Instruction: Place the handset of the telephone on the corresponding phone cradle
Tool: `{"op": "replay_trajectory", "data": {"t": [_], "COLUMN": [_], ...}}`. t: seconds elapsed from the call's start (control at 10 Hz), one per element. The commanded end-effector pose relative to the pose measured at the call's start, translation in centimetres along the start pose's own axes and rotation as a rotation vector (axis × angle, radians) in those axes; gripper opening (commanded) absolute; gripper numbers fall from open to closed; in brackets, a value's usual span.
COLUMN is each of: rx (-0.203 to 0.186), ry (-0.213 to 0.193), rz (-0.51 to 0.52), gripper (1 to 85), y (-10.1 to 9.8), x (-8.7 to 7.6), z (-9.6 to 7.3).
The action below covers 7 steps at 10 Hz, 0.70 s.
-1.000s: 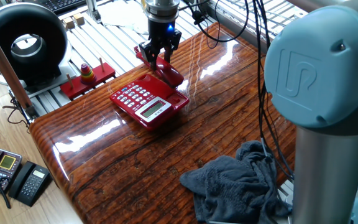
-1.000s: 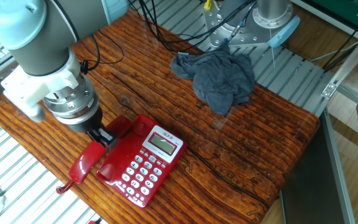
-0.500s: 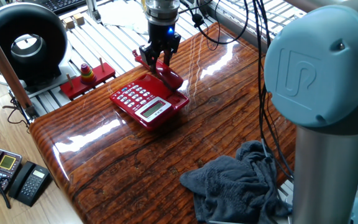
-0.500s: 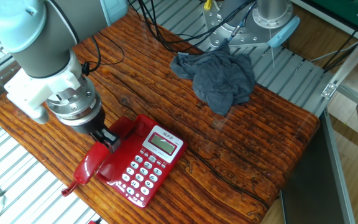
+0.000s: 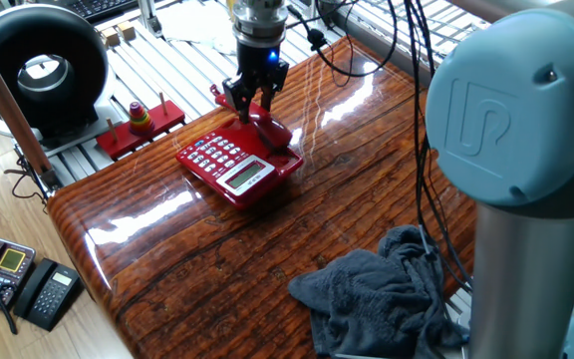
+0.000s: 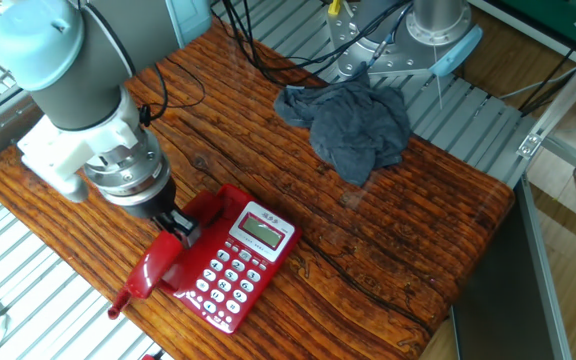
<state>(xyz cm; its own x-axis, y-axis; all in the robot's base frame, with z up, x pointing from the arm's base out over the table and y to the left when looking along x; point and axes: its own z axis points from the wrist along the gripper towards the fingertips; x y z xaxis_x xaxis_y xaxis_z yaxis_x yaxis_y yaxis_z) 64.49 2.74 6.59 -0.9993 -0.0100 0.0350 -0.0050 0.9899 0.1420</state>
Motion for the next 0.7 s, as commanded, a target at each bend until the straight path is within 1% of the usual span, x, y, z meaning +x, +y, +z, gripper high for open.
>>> {"op": "replay_trajectory", "data": {"t": [0.0,0.6], "rx": [-0.023,-0.027], "ry": [0.006,0.013], "rz": [0.017,0.019], "gripper": [33.3,32.7], "y": [0.76,0.92], "x": [0.82,1.39], "z": [-0.05,-0.09]}}
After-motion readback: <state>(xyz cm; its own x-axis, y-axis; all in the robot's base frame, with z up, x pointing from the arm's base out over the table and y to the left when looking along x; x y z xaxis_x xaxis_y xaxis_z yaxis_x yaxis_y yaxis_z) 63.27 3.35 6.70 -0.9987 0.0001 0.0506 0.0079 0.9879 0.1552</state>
